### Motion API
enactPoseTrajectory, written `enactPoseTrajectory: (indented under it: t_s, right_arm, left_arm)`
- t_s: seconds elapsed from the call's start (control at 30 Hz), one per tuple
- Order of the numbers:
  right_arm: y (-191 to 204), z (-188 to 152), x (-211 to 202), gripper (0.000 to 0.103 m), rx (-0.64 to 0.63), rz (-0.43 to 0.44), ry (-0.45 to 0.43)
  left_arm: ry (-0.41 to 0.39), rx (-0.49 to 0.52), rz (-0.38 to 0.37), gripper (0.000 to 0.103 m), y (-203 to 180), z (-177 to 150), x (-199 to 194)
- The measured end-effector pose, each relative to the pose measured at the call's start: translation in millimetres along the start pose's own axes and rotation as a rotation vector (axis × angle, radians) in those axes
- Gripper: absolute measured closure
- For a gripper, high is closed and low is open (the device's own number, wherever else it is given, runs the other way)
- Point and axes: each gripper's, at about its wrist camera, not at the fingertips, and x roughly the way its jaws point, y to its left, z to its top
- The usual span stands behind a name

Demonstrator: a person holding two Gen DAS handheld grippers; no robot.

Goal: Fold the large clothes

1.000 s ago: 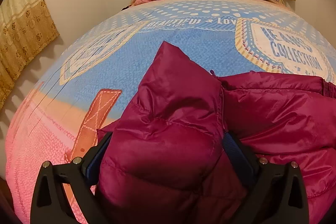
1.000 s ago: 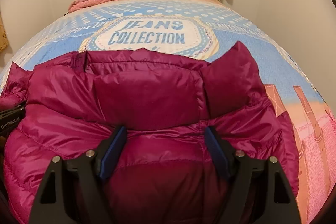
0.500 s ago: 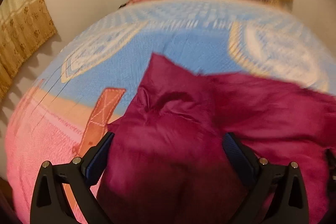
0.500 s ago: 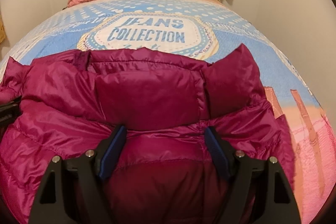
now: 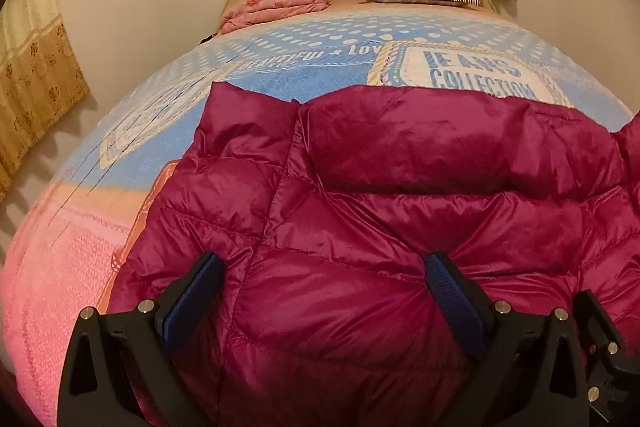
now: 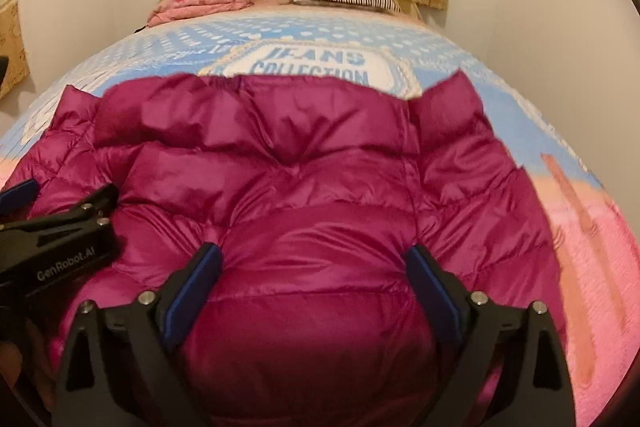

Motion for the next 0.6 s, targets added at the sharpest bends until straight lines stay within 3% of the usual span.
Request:
enactPoseTrajectory:
  t_s: [0.2, 0.27, 0.33, 0.43, 0.53, 0.6]
  right_arm:
    - [0.9, -1.0, 5.7, 0.006, -0.005, -0.002, 0.032]
    - [1.2, -0.9, 5.3, 0.006, -0.007, 0.000, 0.042]
    - [0.2, -0.4, -2.5, 0.006, -0.023, 0.007, 0.041]
    - [-1.1, -4.6, -30.6, 0.007, 0.004, 0.021, -0.007]
    - [14.2, -15.4, -58.0, 0.006, -0.038, 0.053, -0.062]
    - [26.2, -20.5, -71.0, 0.006, -0.070, 0.063, -0.093]
  left_arm:
    - [0.023, 0.002, -0.004, 0.001, 7.7, -2.5, -14.0]
    - [-0.021, -0.020, -0.023, 0.001, 26.2, -7.2, -40.1]
    - [-0.088, -0.027, 0.022, 0.001, 55.4, -16.5, -71.8]
    - [-0.094, -0.107, 0.084, 0.001, 107.9, -32.2, -91.7]
    - [-0.031, -0.245, 0.039, 0.001, 154.1, -54.6, -92.7]
    - [0.010, -0.320, -0.030, 0.001, 168.0, -67.9, -90.5]
